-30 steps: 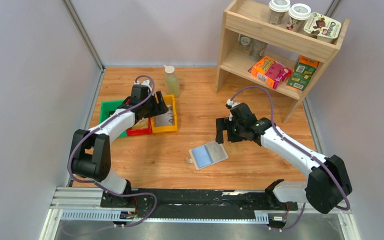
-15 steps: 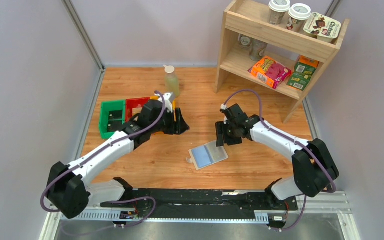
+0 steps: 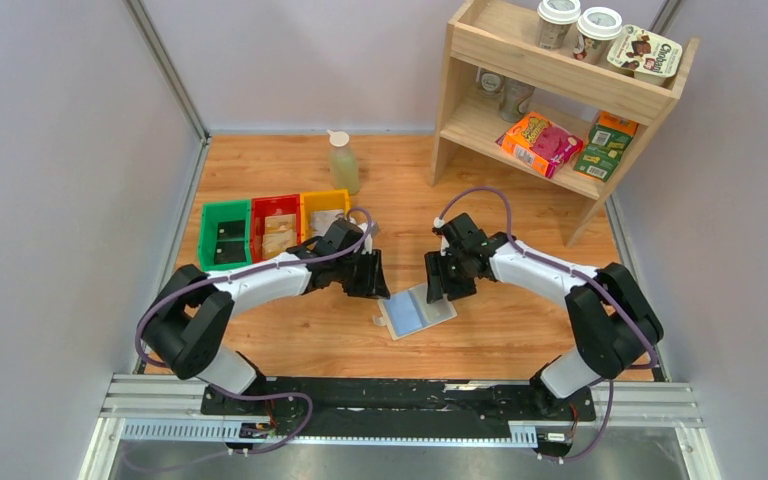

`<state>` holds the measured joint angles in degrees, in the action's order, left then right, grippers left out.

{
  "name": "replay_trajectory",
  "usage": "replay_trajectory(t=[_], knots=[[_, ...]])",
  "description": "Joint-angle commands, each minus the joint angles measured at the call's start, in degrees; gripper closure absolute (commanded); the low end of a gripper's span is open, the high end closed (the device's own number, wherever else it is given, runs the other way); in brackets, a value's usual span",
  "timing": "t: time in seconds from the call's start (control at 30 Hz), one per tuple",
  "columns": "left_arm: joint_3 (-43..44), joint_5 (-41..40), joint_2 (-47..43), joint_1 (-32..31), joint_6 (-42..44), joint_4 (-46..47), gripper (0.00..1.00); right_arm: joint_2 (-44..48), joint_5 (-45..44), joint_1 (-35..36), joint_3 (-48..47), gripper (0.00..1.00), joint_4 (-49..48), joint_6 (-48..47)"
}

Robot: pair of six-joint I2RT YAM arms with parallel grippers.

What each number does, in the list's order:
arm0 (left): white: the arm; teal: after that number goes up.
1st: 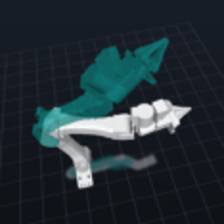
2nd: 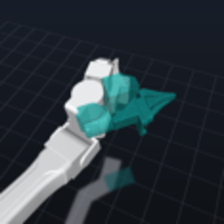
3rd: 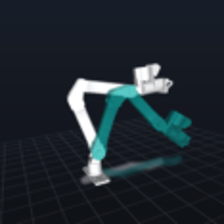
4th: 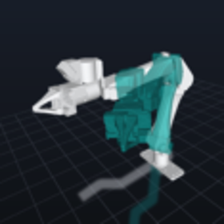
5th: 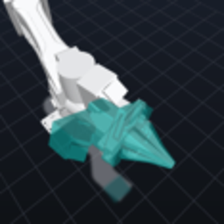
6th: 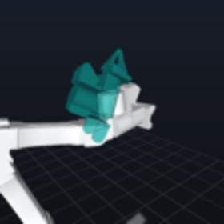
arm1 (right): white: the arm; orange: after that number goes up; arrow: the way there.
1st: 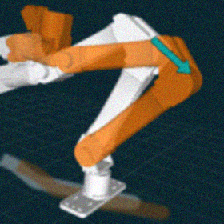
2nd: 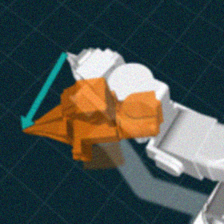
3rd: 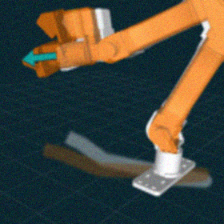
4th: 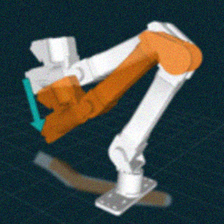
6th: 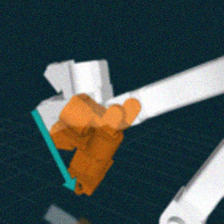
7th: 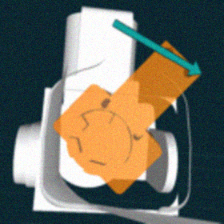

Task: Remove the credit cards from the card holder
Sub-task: Remove the credit card from the card holder.

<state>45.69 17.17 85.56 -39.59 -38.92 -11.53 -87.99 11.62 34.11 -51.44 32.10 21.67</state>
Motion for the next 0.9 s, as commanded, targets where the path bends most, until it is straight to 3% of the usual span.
replay_trajectory(t=[0.0, 0.13, 0.5, 0.87], knots=[[0.63, 3.4, 2.67, -0.75, -0.46, 3.53, 0.58, -1.05, 0.69, 0.61, 0.9, 0.44, -2.65, 0.83], [0.01, 2.96, 5.4, -0.75, -0.63, 4.32, 0.58, -2.19, 1.04, 0.78, 0.99, 0.44, -2.92, 1.0], [1.5, -0.11, 8.49, -0.75, 0.51, 4.06, 0.61, 0.7, 4.9, 1.05, -1.03, 0.59, -2.3, 1.36], [2.91, -1.44, 7.52, -0.75, 1.04, 3.44, 0.62, 5.72, 10.7, 3.07, -3.05, 0.55, -1.77, 1.27]])
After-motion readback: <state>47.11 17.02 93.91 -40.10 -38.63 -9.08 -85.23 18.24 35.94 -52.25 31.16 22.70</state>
